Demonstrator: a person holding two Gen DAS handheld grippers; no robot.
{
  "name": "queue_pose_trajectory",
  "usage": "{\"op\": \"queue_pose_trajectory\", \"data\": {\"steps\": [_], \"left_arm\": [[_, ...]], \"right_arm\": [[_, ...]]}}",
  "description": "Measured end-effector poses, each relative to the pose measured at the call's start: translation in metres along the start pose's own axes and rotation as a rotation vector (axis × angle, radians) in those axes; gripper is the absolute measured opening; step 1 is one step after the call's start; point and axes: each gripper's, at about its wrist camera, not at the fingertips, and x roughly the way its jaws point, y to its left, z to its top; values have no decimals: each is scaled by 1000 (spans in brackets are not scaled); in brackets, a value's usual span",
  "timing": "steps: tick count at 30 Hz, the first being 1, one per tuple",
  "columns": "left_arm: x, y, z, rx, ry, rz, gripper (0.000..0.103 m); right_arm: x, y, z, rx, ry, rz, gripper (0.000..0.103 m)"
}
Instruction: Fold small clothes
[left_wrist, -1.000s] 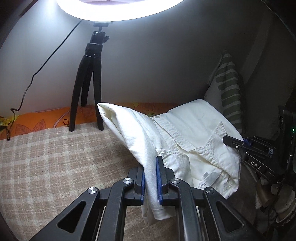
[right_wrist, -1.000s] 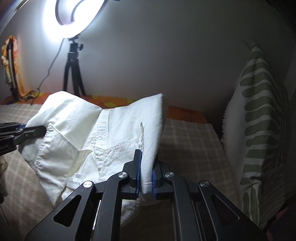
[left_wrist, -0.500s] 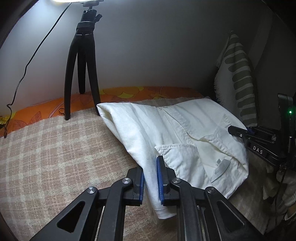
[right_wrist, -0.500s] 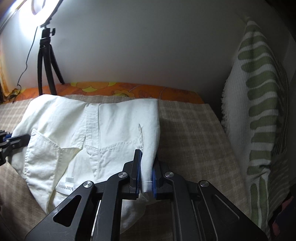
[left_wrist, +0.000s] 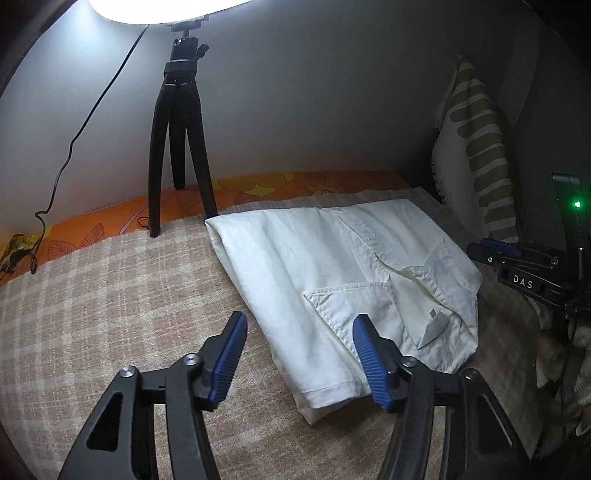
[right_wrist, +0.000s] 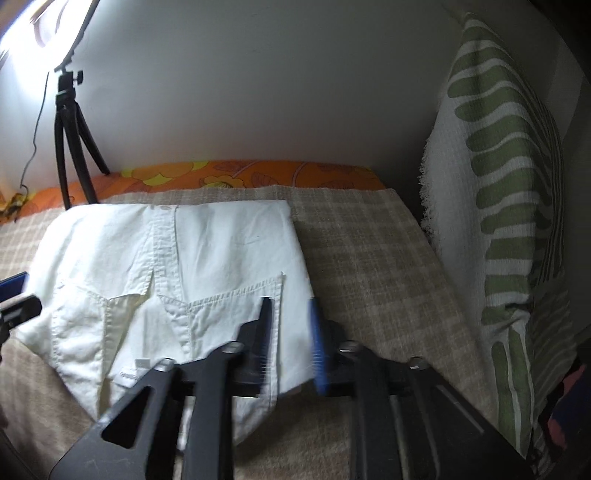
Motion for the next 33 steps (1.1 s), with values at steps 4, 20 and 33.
{"op": "queue_pose_trajectory", "data": {"steps": [4, 20, 33], "left_arm": [[-19, -9, -2, 24, -10, 3, 64], [-138, -34, -21, 66, -120, 17, 75], [-231, -44, -54, 73, -226, 30, 93]], "right_arm": [[-18, 3, -3, -1, -17, 16, 35], [-124, 36, -18, -3, -122, 56, 53], [-220, 59, -50, 12, -208, 80, 74]]}}
